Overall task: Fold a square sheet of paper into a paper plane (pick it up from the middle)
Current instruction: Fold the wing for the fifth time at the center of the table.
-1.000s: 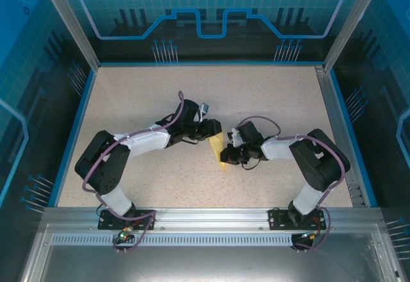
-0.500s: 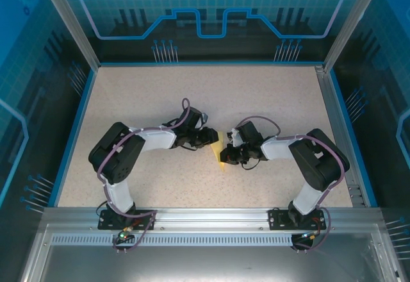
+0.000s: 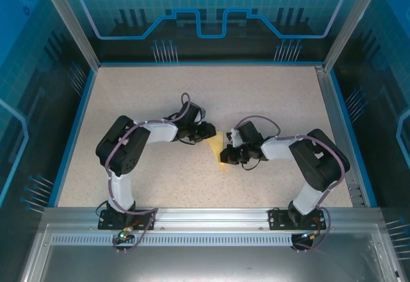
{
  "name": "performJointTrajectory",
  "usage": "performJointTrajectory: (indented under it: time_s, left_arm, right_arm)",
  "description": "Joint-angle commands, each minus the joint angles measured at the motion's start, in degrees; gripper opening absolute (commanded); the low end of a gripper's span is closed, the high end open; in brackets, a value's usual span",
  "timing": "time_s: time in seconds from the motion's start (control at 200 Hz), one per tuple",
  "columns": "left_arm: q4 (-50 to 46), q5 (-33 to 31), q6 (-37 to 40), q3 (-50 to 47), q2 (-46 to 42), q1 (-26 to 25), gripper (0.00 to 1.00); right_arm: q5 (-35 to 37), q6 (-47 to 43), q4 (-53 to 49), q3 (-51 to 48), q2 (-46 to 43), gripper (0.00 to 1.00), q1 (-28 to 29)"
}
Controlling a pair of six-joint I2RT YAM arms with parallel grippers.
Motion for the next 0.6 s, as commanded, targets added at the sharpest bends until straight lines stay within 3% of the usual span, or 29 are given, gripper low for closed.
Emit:
performJointTrajectory:
  time_s: [0.0, 0.375, 0.595]
  left_arm:
    - [-3.4, -1.6, 3.3, 2.6, 2.4, 1.4, 0.35]
    - [-7.3, -1.4, 5.9, 6.2, 4.2, 4.5, 0.35]
    - [-11.2, 0.3, 7.5, 10.2, 0.4, 5.6, 0.36]
  right_arm:
    - [5.1, -2.8, -12.1, -3.2, 2.6, 0.02, 0.3]
    - [5.0, -3.9, -13.2, -2.6, 2.6, 0.02, 0.2]
    - [4.5, -3.7, -12.7, -1.9, 2.9, 0.02, -0.1]
